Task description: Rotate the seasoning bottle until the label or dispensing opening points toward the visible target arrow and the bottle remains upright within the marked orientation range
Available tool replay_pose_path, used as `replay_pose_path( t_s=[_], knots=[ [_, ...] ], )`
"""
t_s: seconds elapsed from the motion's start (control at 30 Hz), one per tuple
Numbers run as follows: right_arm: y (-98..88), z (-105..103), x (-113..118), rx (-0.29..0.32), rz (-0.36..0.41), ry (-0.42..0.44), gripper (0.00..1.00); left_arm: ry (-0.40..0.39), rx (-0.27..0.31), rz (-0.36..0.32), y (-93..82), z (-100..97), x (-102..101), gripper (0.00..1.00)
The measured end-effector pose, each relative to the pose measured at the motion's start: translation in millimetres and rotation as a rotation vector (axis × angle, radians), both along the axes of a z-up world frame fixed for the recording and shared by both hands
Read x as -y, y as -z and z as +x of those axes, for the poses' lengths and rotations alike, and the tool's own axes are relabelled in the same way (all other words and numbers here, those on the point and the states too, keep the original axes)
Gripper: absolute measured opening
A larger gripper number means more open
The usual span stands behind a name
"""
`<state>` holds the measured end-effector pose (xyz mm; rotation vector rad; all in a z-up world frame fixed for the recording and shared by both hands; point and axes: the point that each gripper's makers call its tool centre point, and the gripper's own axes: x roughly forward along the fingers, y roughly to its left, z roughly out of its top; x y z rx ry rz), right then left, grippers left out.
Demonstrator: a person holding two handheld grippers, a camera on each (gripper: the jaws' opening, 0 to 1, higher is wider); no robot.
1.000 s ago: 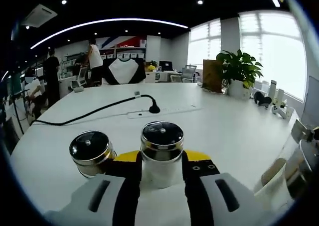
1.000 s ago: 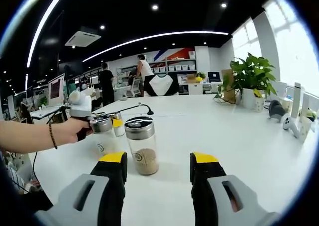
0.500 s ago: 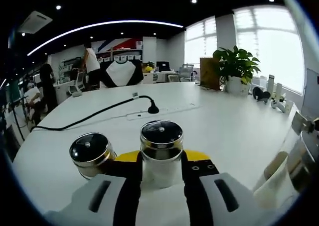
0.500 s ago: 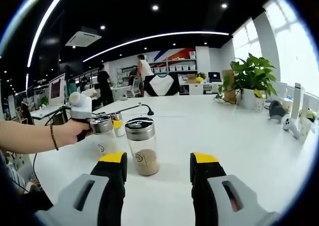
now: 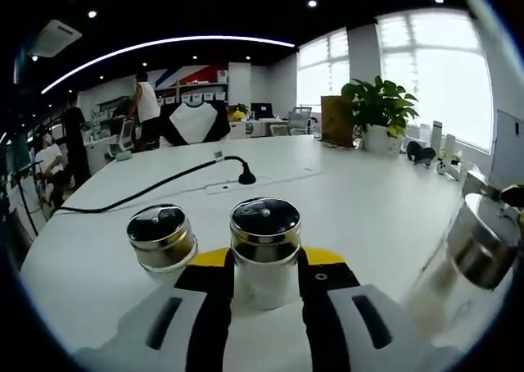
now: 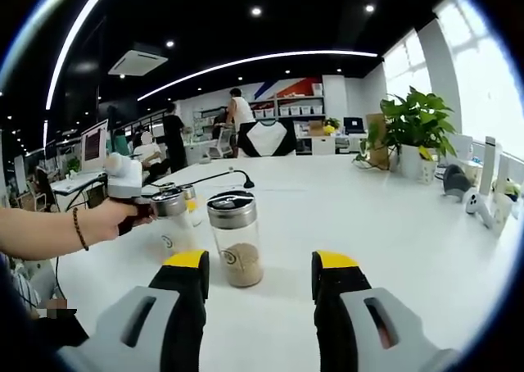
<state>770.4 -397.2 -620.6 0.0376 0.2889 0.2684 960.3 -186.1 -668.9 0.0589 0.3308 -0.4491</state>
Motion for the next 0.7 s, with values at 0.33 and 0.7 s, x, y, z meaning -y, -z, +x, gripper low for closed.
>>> replay_pose_path(
  t_s=[0.33,0.7],
  knots=[
    [-1.5,-2,-6,0.002,-0.007,-0.022,0.50,0.022,-0.003,0.002,1.6,-19.7,-6,0.32],
    [1.0,-3,-10,-0.009,0.005,-0.034,0.51,0.037,0.010,-0.006,3.4,-52.4,-20,0.32]
  ],
)
